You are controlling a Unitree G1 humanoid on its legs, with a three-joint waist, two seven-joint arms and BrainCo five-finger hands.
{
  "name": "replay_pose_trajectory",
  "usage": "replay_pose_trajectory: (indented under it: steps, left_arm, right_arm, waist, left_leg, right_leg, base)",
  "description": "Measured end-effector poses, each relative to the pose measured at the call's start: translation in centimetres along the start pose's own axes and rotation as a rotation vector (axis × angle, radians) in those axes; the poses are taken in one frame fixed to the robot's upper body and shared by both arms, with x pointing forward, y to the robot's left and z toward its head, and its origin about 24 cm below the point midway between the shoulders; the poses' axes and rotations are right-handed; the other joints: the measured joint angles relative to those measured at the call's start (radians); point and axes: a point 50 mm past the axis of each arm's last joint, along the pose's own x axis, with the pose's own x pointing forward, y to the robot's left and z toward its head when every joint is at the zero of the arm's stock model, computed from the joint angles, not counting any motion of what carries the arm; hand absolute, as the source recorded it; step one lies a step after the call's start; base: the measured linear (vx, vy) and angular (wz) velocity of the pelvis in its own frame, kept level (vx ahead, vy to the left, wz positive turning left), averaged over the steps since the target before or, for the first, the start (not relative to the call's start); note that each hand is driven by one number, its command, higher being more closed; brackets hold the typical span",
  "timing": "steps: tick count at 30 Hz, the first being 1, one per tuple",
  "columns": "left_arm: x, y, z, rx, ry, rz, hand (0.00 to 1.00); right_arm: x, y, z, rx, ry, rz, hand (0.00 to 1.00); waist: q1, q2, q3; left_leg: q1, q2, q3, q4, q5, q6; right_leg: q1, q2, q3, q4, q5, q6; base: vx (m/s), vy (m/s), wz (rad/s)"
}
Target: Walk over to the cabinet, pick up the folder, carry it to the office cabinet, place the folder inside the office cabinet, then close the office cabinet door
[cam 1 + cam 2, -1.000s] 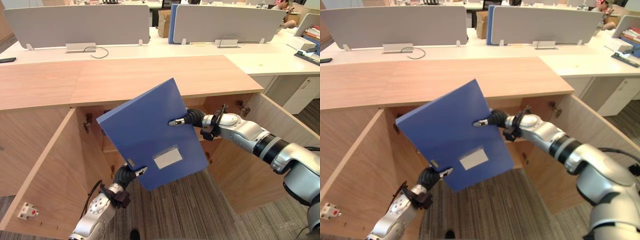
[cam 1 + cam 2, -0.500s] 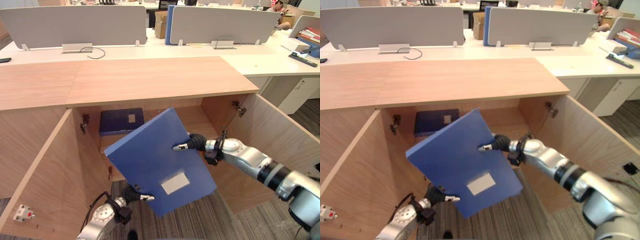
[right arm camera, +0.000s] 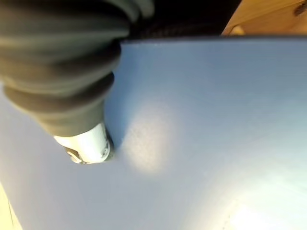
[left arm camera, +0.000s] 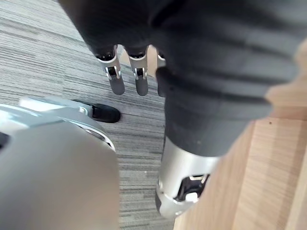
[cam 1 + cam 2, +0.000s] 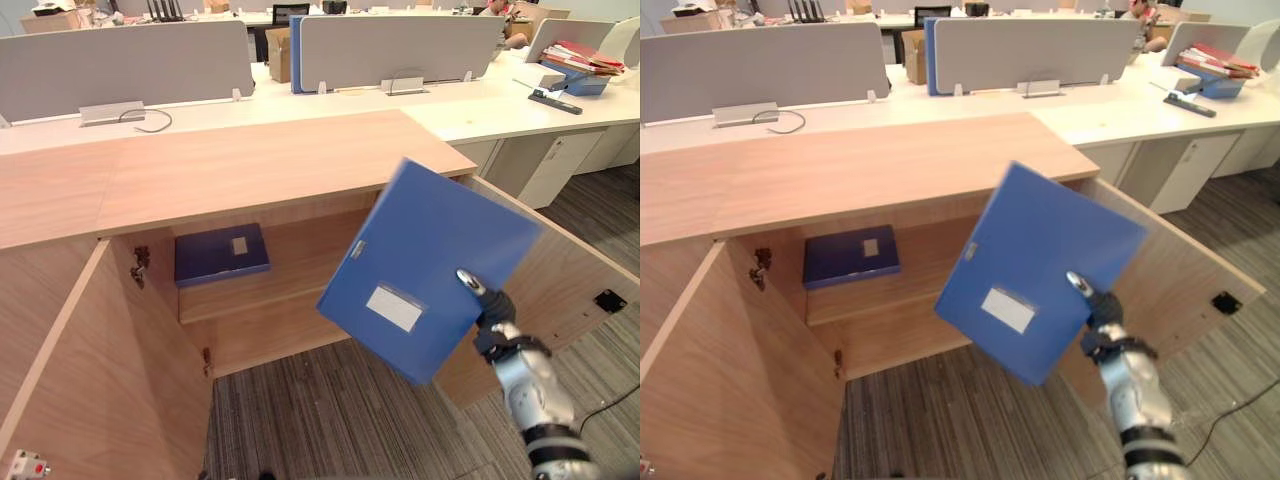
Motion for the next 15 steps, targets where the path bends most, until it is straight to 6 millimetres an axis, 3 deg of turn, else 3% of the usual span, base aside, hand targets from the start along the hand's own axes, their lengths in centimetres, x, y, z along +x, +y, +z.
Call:
replay_pose_trajectory:
  steps: [2, 7, 10, 13, 15]
  left_arm:
    - [-0.1, 0.0, -0.6, 0.059, 0.026, 0.03, 0.0]
    - [0.1, -0.1, 0.0, 0.22, 0.017, 0.075, 0.0]
    - [0.2, -0.4, 0.0, 0.223, 0.012, 0.083, 0.0]
    - [0.5, -1.6, 0.5, 0.307, -0.013, 0.077, 0.0]
    - [0.6, -2.1, 1.3, 0.476, -0.044, 0.06, 0.0]
  right_arm:
    - [-1.2, -0.1, -2.1, 0.066, 0.034, -0.059, 1.0]
    - [-3.8, -0.7, -7.9, 0.156, 0.206, -0.191, 1.0]
    - [-4.2, -0.2, -9.3, 0.16, 0.269, -0.185, 1.0]
    - [-4.1, 0.8, -10.0, 0.157, 0.297, -0.149, 1.0]
    - [-4.3, 1.2, -10.4, 0.17, 0.308, -0.139, 1.0]
  waist:
    - [0.0, 0.001, -0.002]
    - [0.003, 0.006, -0.003]
    - [0.005, 0.014, 0.003]
    - [0.018, 0.023, 0.031]
    - [0.017, 0.009, 0.055]
  left_leg:
    - [0.0, -0.002, -0.007, 0.0, 0.0, 0.001]
    - [0.001, -0.001, -0.027, 0.0, 0.0, 0.0]
    - [0.002, -0.003, -0.025, 0.0, -0.005, -0.003]
    - [0.024, -0.035, -0.056, 0.001, -0.038, 0.013]
    - [0.063, -0.086, -0.075, 0.004, -0.064, 0.031]
  right_leg:
    - [0.0, -0.001, -0.001, -0.001, 0.0, 0.001]
    - [-0.001, -0.001, -0.003, 0.007, 0.0, 0.002]
    - [-0.019, -0.007, 0.007, 0.033, -0.012, 0.008]
    - [-0.068, -0.042, 0.024, 0.159, -0.086, 0.028]
    - [-0.08, -0.099, 0.025, 0.282, -0.155, 0.046]
  base:
    - [0.06, 0.001, -0.02]
    - [0.01, -0.002, 0.01]
    - [-0.06, 0.034, -0.1]
    - [-0.05, 0.064, -0.16]
    - [-0.01, 0.097, 0.1]
